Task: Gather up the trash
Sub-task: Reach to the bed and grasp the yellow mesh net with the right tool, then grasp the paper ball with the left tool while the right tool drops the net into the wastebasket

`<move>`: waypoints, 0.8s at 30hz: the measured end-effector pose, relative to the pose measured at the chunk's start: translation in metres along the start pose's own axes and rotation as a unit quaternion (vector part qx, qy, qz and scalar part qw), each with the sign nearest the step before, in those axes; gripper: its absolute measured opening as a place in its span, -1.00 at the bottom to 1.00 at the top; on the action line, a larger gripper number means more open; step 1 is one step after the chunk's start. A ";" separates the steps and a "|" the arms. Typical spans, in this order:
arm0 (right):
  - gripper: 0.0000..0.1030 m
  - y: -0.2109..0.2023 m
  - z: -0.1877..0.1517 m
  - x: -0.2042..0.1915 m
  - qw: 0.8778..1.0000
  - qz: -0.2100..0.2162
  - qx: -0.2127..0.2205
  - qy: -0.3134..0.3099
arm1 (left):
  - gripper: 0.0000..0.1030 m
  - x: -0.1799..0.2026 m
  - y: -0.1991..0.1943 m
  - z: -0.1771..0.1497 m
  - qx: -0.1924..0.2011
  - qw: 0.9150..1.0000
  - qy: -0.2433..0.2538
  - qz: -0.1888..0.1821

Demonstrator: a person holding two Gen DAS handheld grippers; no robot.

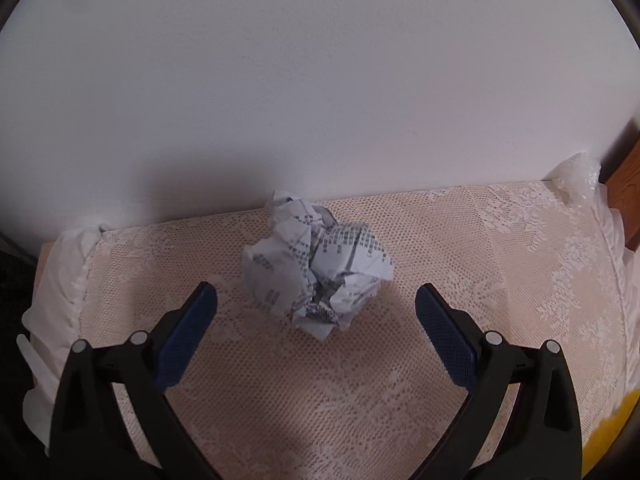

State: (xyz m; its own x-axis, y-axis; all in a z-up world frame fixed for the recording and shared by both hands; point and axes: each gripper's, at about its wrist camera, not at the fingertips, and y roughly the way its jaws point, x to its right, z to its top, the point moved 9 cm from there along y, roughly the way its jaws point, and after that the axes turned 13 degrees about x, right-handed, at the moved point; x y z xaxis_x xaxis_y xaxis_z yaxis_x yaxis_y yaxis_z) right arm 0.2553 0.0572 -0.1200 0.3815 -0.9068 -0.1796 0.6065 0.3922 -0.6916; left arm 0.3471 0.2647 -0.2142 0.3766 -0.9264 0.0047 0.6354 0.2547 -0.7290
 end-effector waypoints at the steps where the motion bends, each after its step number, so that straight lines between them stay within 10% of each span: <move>1: -0.50 -0.006 -0.001 0.002 1.000 -0.001 0.002 0.003 | 0.41 0.002 0.002 0.002 0.002 1.000 0.001 0.002; 6: -0.49 -0.026 -0.004 0.009 1.000 -0.002 0.011 0.019 | 0.04 0.006 -0.005 0.008 0.003 1.000 -0.013 -0.005; 24: -0.48 -0.131 -0.076 0.030 1.000 0.007 0.011 0.023 | 0.03 0.042 -0.230 -0.068 0.060 0.995 0.033 -0.070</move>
State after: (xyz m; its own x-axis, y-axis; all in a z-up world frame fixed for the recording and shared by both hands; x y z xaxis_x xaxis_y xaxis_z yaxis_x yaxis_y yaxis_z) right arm 0.1342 -0.0332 -0.0884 0.3584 -0.9070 -0.2209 0.6169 0.4078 -0.6732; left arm 0.1708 0.1479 -0.0927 0.2352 -0.9705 0.0524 0.7557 0.1487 -0.6379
